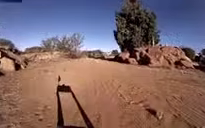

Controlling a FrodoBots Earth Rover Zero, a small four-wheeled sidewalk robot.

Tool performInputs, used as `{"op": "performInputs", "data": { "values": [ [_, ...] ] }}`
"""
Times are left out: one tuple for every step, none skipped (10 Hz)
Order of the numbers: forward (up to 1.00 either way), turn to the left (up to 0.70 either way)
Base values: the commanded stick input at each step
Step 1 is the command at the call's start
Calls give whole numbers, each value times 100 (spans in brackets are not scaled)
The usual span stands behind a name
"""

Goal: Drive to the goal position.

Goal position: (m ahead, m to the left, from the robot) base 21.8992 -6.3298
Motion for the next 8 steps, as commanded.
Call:
{"op": "performInputs", "data": {
  "values": [
    [50, 0],
    [50, 0],
    [50, 0],
    [50, 0],
    [50, 0],
    [50, 0],
    [50, 0],
    [50, 0]
  ]
}}
